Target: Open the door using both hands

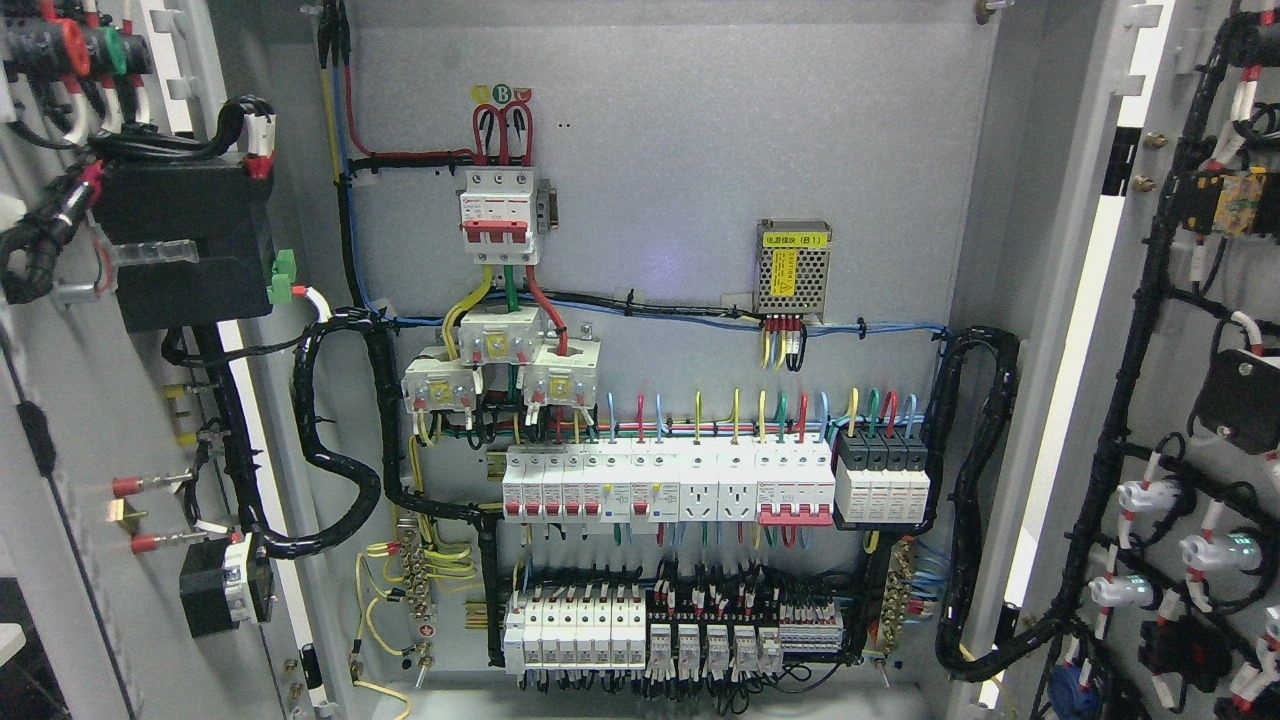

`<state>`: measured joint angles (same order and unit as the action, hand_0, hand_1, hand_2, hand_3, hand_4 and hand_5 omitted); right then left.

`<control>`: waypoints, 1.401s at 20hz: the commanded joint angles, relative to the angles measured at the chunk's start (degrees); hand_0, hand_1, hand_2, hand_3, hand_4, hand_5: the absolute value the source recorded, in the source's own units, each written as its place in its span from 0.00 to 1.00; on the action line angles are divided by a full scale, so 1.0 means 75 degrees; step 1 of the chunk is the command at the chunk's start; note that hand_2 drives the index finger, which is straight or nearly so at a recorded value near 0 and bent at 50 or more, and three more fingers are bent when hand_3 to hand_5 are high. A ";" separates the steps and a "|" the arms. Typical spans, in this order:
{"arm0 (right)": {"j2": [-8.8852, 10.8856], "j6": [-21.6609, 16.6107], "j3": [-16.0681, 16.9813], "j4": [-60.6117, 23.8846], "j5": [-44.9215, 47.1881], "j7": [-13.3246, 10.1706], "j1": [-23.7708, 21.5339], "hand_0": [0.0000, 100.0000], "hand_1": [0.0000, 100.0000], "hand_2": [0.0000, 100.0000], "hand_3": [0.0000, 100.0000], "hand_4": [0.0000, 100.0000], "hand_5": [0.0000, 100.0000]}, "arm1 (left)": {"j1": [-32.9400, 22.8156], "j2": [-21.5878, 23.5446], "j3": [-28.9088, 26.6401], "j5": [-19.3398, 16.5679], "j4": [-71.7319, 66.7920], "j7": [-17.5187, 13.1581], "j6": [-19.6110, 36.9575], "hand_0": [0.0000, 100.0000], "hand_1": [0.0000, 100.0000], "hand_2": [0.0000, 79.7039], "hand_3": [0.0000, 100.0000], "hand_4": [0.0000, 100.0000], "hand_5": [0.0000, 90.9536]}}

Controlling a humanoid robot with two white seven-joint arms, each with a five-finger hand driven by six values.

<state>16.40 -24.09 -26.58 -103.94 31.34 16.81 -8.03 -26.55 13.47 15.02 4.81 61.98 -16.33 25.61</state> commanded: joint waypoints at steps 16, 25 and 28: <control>0.0941 -0.1686 0.3344 -0.2079 0.0005 -0.0002 -0.0992 0.12 0.39 0.00 0.00 0.00 0.00 | -0.0023 0.0830 0.1207 0.0437 0.4192 -0.0025 0.5375 0.12 0.39 0.00 0.00 0.00 0.00; 0.1422 -0.1639 0.3685 -0.2044 0.0075 -0.0037 -0.0945 0.12 0.39 0.00 0.00 0.00 0.00 | 0.0305 -0.1432 0.1185 -0.0173 0.5399 -0.0002 0.5387 0.12 0.39 0.00 0.00 0.00 0.00; 0.1434 -0.1639 0.3696 -0.2032 0.0099 -0.0038 -0.0957 0.12 0.39 0.00 0.00 0.00 0.00 | 0.0902 -0.1807 0.1161 -0.0173 0.5529 0.0010 0.5398 0.12 0.39 0.00 0.00 0.00 0.00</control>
<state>24.39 -36.52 -3.75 -117.74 31.67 16.56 -15.25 -24.49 11.38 22.84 4.69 94.64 -16.37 44.12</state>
